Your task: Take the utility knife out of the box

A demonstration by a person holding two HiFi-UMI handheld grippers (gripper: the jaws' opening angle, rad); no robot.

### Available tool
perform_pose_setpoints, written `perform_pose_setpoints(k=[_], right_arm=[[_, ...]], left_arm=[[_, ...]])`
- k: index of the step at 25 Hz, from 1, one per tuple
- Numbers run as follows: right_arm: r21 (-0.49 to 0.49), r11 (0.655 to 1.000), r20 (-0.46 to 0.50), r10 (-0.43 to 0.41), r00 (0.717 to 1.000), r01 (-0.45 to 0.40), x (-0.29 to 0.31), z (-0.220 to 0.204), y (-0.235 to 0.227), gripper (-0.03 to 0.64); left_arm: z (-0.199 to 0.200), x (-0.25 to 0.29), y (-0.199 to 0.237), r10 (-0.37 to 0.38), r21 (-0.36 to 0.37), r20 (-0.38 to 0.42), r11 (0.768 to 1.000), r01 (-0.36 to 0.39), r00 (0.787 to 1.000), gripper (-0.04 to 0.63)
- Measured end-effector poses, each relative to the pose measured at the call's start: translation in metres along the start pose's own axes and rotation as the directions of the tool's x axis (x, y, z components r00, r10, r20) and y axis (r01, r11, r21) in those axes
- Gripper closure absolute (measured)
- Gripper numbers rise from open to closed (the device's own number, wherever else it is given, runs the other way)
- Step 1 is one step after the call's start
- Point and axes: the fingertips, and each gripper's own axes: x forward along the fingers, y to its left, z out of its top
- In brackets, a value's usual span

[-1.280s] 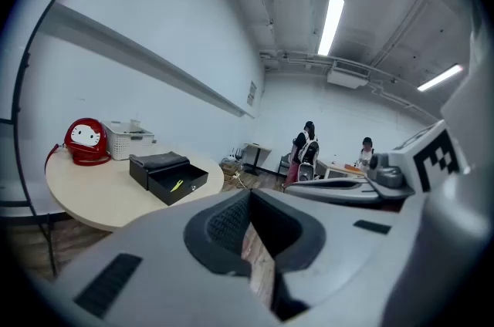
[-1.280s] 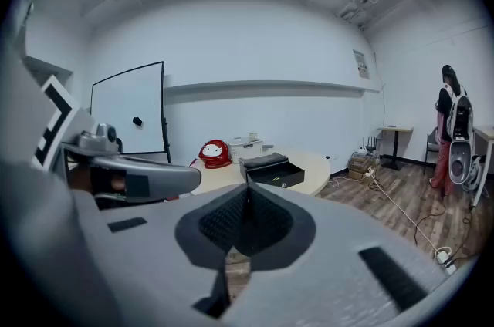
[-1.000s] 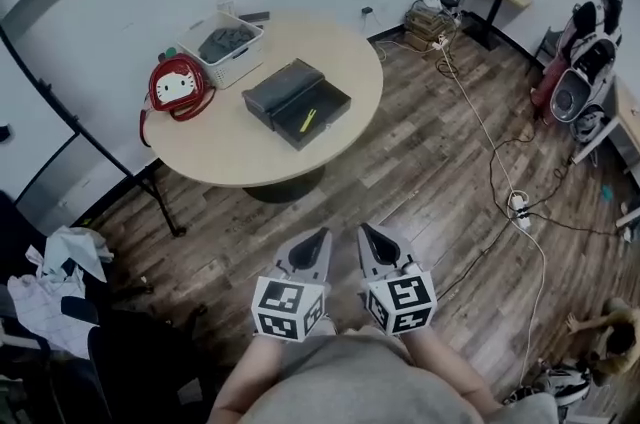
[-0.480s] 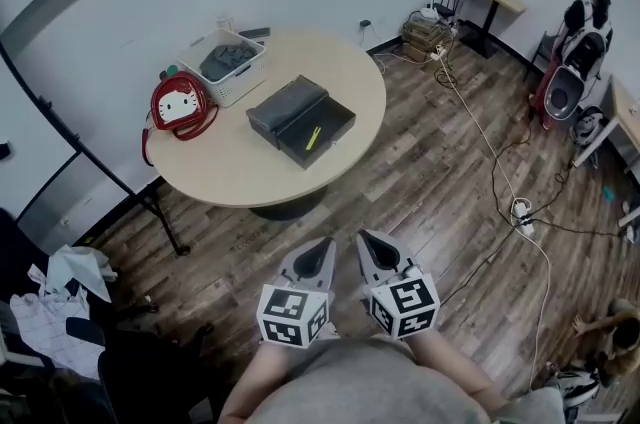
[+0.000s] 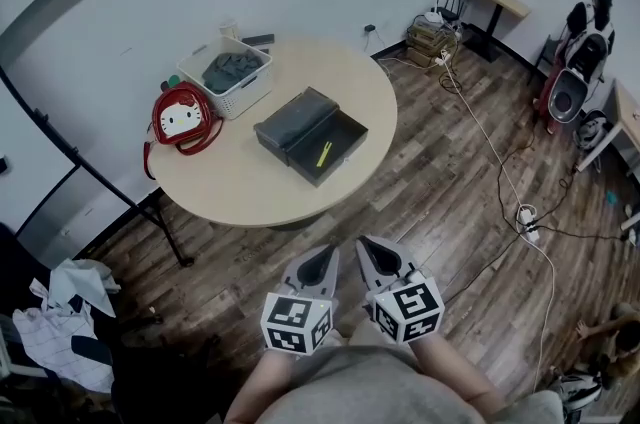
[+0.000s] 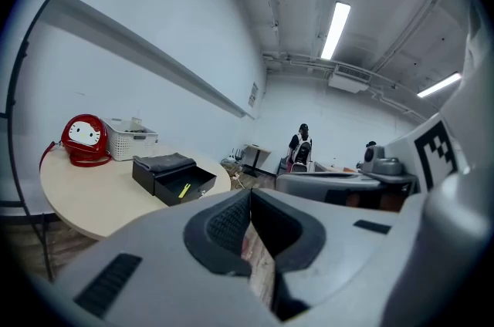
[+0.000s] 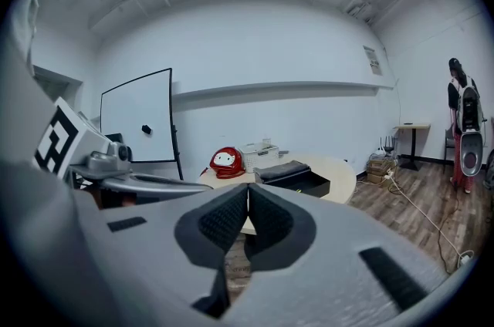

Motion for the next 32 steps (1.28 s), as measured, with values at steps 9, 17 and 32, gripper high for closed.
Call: perform_pose_setpoints(k=[9,17,32], right_arm=[[0.014,1.000,-0.004,0.016,1.000,-0.016,0.027,0.007,-0.014,0.617],[-0.009,0.999,0.001,0.050,0.999,-0.050,0.070,0.021,-0.059,0.617],[-0.063,0.970,-0.019,0.234,0.972,-0.235,0.161,0.075,-0.156,0.617]], left_arm=[[0.004,0.023,0.020,0.011,-0.036,-0.003,0.999,-0.011,1.000,0.591],[0.020,0.077,0.045,0.059,-0.049,0.006,0.997,-0.058,0.998,0.592],[0.069,0.188,0.088,0.239,-0.129,0.029,0.964,-0.233,0.971,0.592]])
